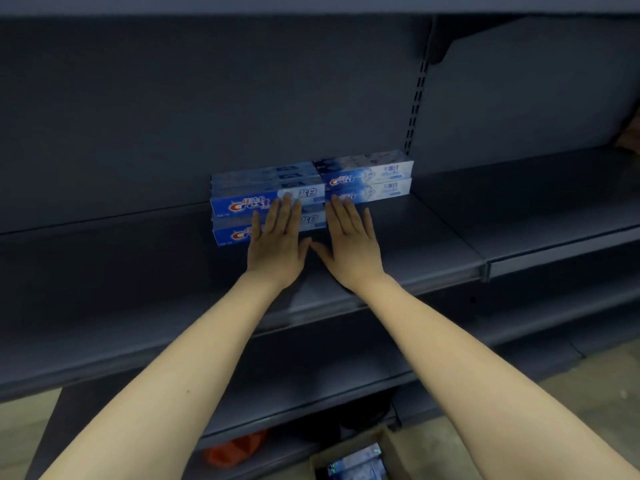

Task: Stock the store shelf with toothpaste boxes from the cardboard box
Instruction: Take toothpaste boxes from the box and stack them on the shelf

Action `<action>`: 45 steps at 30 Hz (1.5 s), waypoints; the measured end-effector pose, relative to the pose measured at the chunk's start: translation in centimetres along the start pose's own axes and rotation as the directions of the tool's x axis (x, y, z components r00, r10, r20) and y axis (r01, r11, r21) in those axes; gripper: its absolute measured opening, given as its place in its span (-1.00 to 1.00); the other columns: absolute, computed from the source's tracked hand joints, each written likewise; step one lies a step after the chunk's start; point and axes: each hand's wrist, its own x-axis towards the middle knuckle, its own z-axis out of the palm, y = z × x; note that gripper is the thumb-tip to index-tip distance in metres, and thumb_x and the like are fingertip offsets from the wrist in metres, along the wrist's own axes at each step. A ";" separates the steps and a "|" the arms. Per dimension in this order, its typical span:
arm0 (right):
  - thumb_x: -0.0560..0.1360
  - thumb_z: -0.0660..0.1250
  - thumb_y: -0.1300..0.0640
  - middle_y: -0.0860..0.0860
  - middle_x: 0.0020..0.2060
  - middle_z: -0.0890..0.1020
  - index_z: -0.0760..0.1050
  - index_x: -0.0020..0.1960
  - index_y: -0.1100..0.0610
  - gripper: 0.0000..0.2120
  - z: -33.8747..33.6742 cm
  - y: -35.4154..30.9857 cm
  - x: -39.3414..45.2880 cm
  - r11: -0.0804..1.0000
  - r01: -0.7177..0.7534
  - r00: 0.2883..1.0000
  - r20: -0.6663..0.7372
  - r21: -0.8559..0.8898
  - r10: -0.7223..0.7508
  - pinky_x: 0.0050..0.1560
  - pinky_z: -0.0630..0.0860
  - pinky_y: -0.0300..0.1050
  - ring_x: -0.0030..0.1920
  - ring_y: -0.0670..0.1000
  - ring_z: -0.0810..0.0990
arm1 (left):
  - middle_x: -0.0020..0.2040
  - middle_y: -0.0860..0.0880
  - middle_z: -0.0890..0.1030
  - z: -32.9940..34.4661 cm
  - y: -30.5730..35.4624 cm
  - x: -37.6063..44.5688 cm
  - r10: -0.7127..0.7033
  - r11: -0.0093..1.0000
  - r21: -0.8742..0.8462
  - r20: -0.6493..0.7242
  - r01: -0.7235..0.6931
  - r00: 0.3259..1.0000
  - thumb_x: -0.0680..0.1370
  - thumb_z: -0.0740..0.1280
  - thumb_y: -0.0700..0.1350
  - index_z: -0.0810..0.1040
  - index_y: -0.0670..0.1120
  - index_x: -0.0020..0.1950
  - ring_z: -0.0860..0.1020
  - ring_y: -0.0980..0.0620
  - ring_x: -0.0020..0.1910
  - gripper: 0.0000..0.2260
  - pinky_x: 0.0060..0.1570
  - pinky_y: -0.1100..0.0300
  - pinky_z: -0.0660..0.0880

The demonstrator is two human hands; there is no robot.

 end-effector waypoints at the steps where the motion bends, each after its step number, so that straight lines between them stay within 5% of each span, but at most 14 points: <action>1: 0.59 0.04 -0.20 0.03 0.55 -0.07 -0.11 0.55 0.15 -0.30 -0.1 0.4 -0.8 1.000 -0.017 1.000 -0.003 0.007 0.017 0.47 -0.29 0.00 0.54 0.02 -0.14 | 0.54 -0.04 -0.25 0.0 0.7 -0.7 0.003 1.000 -0.008 0.005 -0.003 1.000 0.64 -0.02 0.10 -0.22 -0.08 0.54 -0.24 0.00 0.52 -0.41 0.45 -0.03 -0.28; 7: 0.53 0.13 -0.15 0.16 0.44 0.32 0.28 0.44 0.25 -0.37 -0.6 3.8 -7.0 0.998 -0.050 0.986 -0.159 0.034 0.055 0.43 0.14 0.17 0.46 0.14 0.25 | 0.56 -0.10 -0.09 0.7 5.7 -5.0 0.015 1.000 -0.021 -0.041 -0.016 0.999 0.63 0.03 0.09 -0.07 -0.13 0.55 -0.11 -0.05 0.54 -0.42 0.47 -0.05 -0.16; 10: 0.56 0.08 -0.14 0.14 0.47 0.26 0.23 0.47 0.24 -0.38 -0.3 6.2 -11.1 0.997 -0.070 0.985 -0.154 0.031 0.074 0.45 0.10 0.13 0.48 0.13 0.21 | 0.55 -0.14 -0.01 1.5 9.5 -7.7 0.048 0.998 -0.033 -0.086 -0.051 0.995 0.63 0.06 0.06 -0.01 -0.17 0.54 -0.04 -0.07 0.54 -0.43 0.47 -0.06 -0.13; 17: 0.57 0.13 -0.11 0.11 0.48 0.25 0.20 0.49 0.22 -0.40 3.8 9.7 -21.4 0.997 -0.077 0.997 0.011 0.007 0.077 0.46 0.08 0.09 0.49 0.10 0.21 | 0.48 -0.23 0.23 8.2 16.2 -16.5 0.138 0.990 0.017 -0.129 -0.137 0.982 0.56 0.22 -0.07 0.22 -0.25 0.47 0.19 -0.19 0.48 -0.47 0.41 -0.11 0.05; 27: 0.55 0.14 -0.09 0.14 0.42 0.36 0.32 0.42 0.27 -0.43 17.0 11.2 -33.0 0.993 -0.050 0.954 0.300 0.111 0.015 0.41 0.19 0.10 0.43 0.14 0.32 | 0.37 -0.23 0.42 23.1 16.2 -26.7 0.039 0.998 0.037 0.173 -0.046 0.984 0.39 0.48 -0.07 0.40 -0.27 0.37 0.40 -0.19 0.36 -0.39 0.29 -0.16 0.31; 33: 0.51 -0.10 -0.22 0.08 0.52 0.12 0.09 0.52 0.23 -0.27 28.4 12.6 -38.1 0.974 -0.093 0.869 0.494 0.205 -0.021 0.46 -0.16 -0.09 0.53 0.07 0.04 | 0.39 -0.21 0.40 35.4 14.6 -30.2 -0.031 1.000 0.015 0.316 0.028 0.948 0.41 0.46 -0.07 0.38 -0.25 0.39 0.38 -0.16 0.38 -0.39 0.38 -0.07 0.21; 36: 0.59 0.05 -0.18 0.03 0.54 -0.02 -0.06 0.54 0.18 -0.31 34.8 13.5 -40.2 0.973 -0.098 0.766 0.640 0.208 -0.060 0.49 -0.22 -0.10 0.54 0.01 -0.12 | 0.42 -0.19 0.36 41.8 14.2 -31.6 -0.058 0.998 0.001 0.375 0.063 0.925 0.44 0.44 -0.04 0.35 -0.25 0.41 0.35 -0.14 0.40 -0.38 0.38 -0.07 0.21; 41: 0.60 0.09 -0.14 0.02 0.55 -0.09 -0.12 0.55 0.17 -0.30 44.5 14.1 -42.8 0.978 -0.105 0.636 0.768 0.179 -0.073 0.50 -0.19 -0.08 0.54 0.00 -0.14 | 0.55 -0.10 -0.18 51.7 13.7 -33.4 -0.040 0.999 0.011 0.523 0.040 0.851 0.65 0.03 -0.05 -0.18 -0.12 0.55 -0.15 -0.04 0.54 -0.45 0.47 0.05 -0.22; 45: 0.59 0.13 -0.11 0.05 0.55 -0.11 -0.14 0.55 0.19 -0.28 51.6 14.8 -44.0 0.980 -0.087 0.547 0.831 0.176 -0.101 0.53 -0.12 -0.03 0.54 0.03 -0.15 | 0.54 -0.09 -0.24 58.9 13.6 -33.8 -0.014 1.000 0.010 0.590 0.010 0.807 0.61 0.08 -0.13 -0.24 -0.09 0.54 -0.20 -0.03 0.53 -0.38 0.47 0.06 -0.23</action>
